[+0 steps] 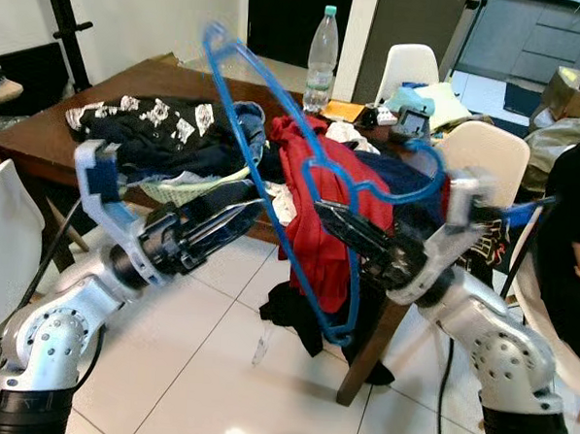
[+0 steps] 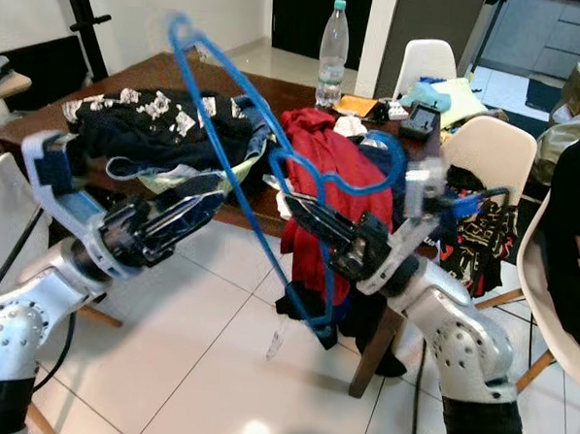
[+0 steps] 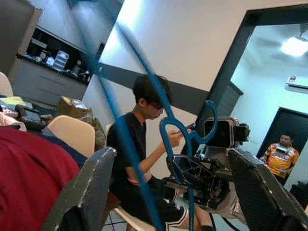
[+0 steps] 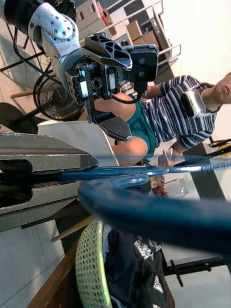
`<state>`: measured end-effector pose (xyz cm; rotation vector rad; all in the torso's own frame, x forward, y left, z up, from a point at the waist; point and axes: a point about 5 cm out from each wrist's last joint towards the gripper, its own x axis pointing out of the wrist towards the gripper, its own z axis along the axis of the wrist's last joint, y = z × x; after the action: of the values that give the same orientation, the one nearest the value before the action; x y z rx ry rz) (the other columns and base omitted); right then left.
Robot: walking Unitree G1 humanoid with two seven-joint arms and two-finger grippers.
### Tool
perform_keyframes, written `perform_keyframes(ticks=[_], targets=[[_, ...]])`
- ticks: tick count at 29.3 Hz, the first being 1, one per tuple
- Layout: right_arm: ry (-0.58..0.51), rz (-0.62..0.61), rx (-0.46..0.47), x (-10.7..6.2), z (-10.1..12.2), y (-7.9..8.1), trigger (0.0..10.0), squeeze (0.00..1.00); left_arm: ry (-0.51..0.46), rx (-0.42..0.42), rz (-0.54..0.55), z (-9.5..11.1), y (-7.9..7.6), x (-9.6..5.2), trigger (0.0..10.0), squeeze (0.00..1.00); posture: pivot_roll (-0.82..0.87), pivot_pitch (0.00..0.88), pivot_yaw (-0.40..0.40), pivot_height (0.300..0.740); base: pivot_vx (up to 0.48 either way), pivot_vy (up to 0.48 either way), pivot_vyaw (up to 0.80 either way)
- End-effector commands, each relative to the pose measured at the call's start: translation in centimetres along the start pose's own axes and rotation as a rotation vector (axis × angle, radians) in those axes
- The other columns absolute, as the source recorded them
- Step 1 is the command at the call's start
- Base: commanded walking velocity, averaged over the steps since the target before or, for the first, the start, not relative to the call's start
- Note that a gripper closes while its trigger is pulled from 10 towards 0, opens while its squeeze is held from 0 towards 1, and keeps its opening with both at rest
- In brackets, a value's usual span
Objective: Hang hanger
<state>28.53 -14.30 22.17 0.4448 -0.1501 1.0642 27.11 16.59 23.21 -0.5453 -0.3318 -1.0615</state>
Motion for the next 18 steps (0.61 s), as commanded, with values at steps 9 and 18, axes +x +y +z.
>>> perform_keyframes(ticks=[9, 18], targets=[[0.083, -0.672, -0.143, -2.7, -0.6, -7.2, 9.8, 0.0, 0.225, 0.231, 0.696, -2.5, 5.4, -6.7, 10.0, 0.51, 0.17, 0.07, -0.055, 0.74, 0.0, 0.0, 0.0], [0.207, -0.846, -0.241, -1.4, -5.1, -7.0, 10.0, 0.0, 0.384, 0.548, 0.982, -5.2, 6.0, -5.2, 10.0, 0.0, 0.16, 0.072, -0.053, 0.74, 0.0, 0.0, 0.0]])
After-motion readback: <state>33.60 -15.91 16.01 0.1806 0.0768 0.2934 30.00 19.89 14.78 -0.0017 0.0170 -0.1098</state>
